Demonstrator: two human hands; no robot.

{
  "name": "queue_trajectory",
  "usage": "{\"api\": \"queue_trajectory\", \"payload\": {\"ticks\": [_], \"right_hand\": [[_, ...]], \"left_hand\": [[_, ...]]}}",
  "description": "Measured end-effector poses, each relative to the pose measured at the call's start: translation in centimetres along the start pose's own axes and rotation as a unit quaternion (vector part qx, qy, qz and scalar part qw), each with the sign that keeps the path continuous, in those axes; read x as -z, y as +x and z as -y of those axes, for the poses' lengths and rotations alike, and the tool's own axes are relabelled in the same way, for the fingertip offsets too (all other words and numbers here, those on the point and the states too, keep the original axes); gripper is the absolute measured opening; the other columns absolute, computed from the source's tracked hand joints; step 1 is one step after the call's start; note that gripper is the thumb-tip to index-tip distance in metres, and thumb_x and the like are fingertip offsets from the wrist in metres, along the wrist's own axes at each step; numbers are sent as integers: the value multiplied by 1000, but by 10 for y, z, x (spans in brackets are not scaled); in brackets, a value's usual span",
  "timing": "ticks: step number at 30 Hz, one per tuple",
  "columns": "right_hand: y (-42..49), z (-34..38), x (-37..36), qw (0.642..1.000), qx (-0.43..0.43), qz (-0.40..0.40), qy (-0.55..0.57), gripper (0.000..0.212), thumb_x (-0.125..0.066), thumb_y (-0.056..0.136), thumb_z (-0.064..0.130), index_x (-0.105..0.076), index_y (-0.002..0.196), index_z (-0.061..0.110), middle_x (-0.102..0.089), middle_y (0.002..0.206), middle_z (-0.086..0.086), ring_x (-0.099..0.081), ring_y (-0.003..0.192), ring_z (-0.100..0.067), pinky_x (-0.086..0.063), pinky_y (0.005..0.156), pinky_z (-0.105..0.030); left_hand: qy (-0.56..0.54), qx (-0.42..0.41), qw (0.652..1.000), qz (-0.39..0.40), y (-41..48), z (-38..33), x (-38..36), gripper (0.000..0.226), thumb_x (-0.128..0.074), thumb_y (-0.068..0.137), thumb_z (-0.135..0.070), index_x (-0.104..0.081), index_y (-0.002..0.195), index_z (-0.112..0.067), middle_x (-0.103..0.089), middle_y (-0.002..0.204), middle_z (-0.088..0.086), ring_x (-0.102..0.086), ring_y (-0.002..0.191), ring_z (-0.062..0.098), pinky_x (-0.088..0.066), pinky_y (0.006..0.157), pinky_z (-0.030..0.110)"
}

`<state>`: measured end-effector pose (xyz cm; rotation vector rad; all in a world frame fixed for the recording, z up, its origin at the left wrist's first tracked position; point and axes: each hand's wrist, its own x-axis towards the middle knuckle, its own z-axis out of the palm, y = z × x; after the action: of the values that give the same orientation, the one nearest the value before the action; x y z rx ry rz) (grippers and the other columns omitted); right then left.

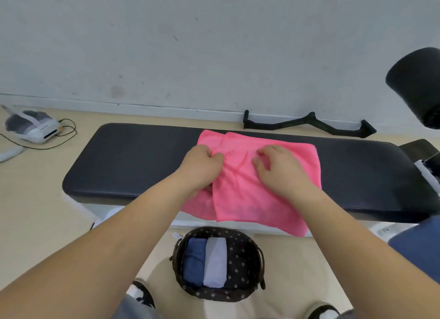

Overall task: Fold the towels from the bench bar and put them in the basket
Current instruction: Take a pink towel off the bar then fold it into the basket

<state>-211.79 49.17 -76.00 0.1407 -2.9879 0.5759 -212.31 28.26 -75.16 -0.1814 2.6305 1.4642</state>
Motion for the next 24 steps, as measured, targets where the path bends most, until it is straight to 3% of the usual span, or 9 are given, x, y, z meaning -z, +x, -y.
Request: {"api": "queue_trajectory", "payload": {"ticks": [3, 6, 8, 11, 14, 18, 22, 24], "right_hand": [[12, 9, -7, 1000, 9, -30, -3, 30, -57, 98, 31, -72, 113, 10, -69, 114, -9, -60, 112, -32, -49, 99, -45], [26, 20, -12, 999, 18, -34, 29, 30, -58, 98, 27, -70, 121, 10, -67, 122, -10, -59, 117, -30, -48, 103, -45], [38, 25, -17, 999, 7, -22, 31, 33, -59, 97, 28, -68, 124, 11, -67, 124, -11, -59, 119, -32, -48, 103, -45], [55, 31, -25, 999, -51, -8, -2, 36, -58, 98, 31, -67, 124, 7, -62, 125, -17, -53, 122, -39, -45, 103, -44], [68, 36, -20, 996, -82, 2, -30, 33, -60, 94, 36, -68, 115, 12, -59, 117, -14, -53, 118, -39, -46, 97, -43], [75, 44, 4, 990, -99, 102, -17, 24, -62, 94, 40, -65, 109, 22, -63, 114, -1, -62, 101, -27, -54, 89, -41], [58, 32, 14, 983, -115, 139, -22, 22, -57, 98, 30, -63, 98, 8, -69, 95, -11, -64, 90, -31, -56, 84, -45], [47, 25, 24, 973, -142, 174, -62, 16, -57, 97, 24, -60, 98, 9, -64, 91, -6, -61, 82, -26, -54, 76, -39]], "left_hand": [[33, -9, 999, -7, 1, 16, 13, 26, -56, 99, -22, -45, 77, -13, -43, 70, 1, -41, 62, 19, -37, 55, 31], [95, -21, 995, 7, 0, 28, 25, 29, -62, 98, -33, -59, 90, -6, -65, 77, 7, -63, 67, 27, -53, 64, 36], [126, -32, 991, 14, -1, 30, 30, 40, -67, 92, -45, -62, 84, -6, -70, 78, 12, -68, 68, 30, -59, 66, 41], [197, -57, 978, 32, -2, 31, 33, 49, -73, 82, -55, -50, 65, -15, -56, 63, 2, -58, 62, 24, -48, 59, 36], [228, -62, 970, 55, 0, 35, 33, 47, -74, 82, -50, -45, 62, -19, -50, 62, -3, -49, 59, 19, -39, 56, 32], [225, -60, 970, 74, 4, 34, 36, 44, -73, 84, -46, -45, 63, -19, -50, 62, -2, -50, 60, 19, -44, 59, 32], [239, -70, 965, 77, 3, 28, 37, 39, -71, 85, -44, -51, 66, -16, -57, 67, 0, -58, 66, 22, -49, 64, 34], [251, -87, 961, 73, -1, 24, 35, 35, -67, 88, -44, -58, 74, -14, -63, 74, -1, -62, 74, 23, -50, 67, 36]]}}
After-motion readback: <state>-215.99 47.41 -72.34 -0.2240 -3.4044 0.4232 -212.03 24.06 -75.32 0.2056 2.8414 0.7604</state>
